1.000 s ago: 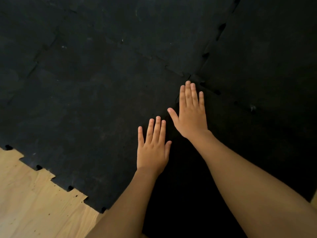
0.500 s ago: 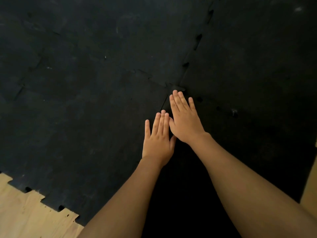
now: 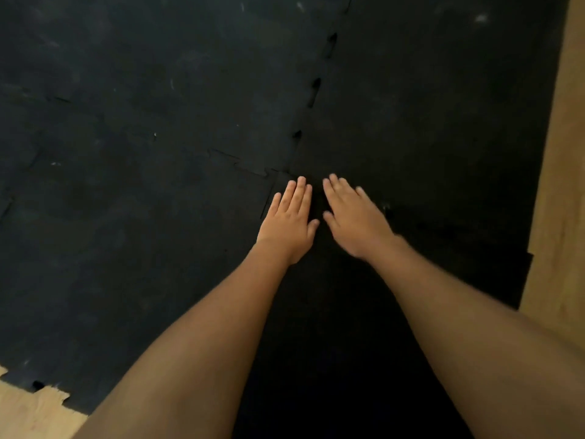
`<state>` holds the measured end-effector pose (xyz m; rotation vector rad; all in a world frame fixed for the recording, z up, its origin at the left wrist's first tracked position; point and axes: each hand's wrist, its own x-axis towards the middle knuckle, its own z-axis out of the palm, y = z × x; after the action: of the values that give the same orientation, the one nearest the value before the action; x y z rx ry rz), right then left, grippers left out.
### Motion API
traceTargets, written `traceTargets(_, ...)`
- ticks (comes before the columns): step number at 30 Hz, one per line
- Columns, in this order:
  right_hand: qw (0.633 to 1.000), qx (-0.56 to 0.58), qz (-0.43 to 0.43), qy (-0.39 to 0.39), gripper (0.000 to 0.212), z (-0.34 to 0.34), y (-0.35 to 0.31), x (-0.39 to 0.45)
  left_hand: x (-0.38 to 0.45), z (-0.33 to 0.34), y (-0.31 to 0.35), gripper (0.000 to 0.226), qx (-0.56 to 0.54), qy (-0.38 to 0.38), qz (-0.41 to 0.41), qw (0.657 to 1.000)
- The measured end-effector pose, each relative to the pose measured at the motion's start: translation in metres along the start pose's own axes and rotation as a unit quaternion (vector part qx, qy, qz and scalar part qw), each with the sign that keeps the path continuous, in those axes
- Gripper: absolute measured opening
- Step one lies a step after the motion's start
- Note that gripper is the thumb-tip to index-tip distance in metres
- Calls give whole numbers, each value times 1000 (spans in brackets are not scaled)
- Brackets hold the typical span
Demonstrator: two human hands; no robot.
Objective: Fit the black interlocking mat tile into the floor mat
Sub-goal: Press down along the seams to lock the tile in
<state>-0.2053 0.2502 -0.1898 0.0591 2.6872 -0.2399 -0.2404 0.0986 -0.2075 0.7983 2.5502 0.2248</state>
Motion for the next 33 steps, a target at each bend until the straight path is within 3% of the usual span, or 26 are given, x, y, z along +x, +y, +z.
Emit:
traceTargets(4,999,-29,7,16,74,42,9,-17,3,22,3,71,47,10,-23,999)
traceTargets(8,999,-36,-17,10,74,41,20,-11,5,24,3,72,74,19,-23,997)
traceTargets(11,998,43,-25,-33,67,21,22,-7,3,12,14,72,85,-11,-53,995)
traceTargets(13,996,80,13,-21,65,9,25,-12,2,2,25,71,103,-14,-49,993)
traceTargets(15,991,87,105,17,67,12,38,-34,-1,-2,43,70,102,-10,20,995)
traceTargets(17,983,69,168,16,71,27,56,-66,-7,4,64,72,76,-54,82,992)
traceTargets(22,985,70,153,-27,80,51,76,-91,-1,8,76,77,99,-123,63,985)
traceTargets(25,982,123,136,-45,73,34,84,-84,5,-11,85,73,106,-146,57,982)
traceTargets(27,975,141,169,-19,71,22,96,-84,9,-17,101,72,97,-128,64,985)
traceTargets(30,943,145,298,31,82,28,120,-102,10,-6,129,76,62,-130,107,984)
traceTargets(33,946,161,281,-19,94,46,141,-119,10,17,144,83,75,-166,95,979)
